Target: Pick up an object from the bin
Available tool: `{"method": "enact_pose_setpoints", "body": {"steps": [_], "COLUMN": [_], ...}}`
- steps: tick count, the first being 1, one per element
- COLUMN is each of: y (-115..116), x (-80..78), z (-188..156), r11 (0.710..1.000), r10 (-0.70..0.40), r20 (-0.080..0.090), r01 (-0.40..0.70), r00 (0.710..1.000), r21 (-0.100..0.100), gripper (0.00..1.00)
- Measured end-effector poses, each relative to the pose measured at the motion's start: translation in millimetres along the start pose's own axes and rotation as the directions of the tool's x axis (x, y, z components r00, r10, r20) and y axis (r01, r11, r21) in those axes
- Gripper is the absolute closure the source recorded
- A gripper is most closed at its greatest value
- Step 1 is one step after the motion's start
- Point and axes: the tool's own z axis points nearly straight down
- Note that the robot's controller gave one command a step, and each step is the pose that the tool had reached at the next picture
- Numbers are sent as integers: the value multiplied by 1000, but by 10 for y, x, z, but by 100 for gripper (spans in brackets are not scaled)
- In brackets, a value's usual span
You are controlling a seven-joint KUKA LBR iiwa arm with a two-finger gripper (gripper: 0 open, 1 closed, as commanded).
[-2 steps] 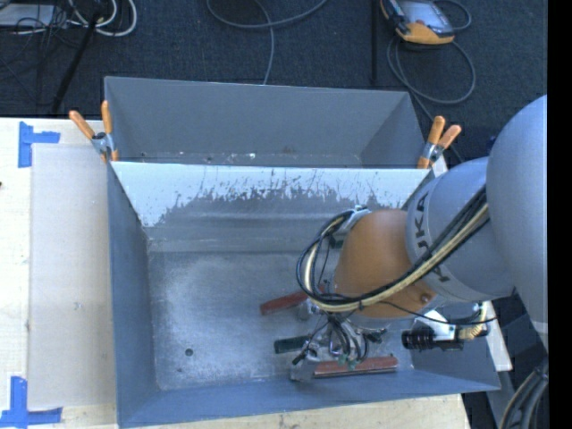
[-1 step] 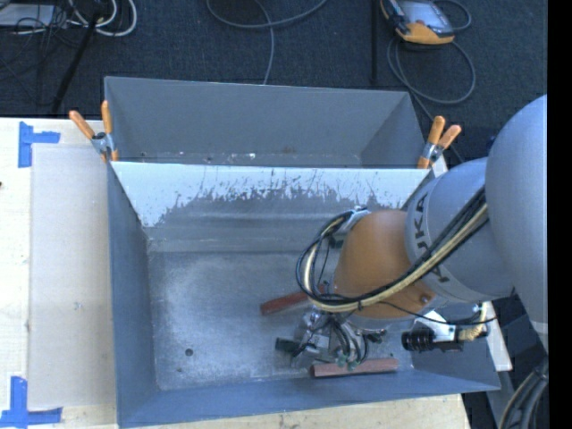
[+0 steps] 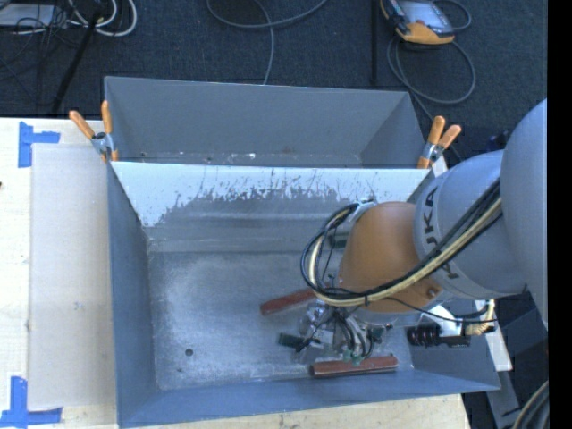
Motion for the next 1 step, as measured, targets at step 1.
{"method": "enact_pose_setpoints", "body": {"steps": [1], "y": [3], "x": [-7], "z": [-504], "r11": [1000], "r10": [-1], "r20": [3], "r01": [1], "r00": [1000], "r21": [-1], "gripper": [100]}}
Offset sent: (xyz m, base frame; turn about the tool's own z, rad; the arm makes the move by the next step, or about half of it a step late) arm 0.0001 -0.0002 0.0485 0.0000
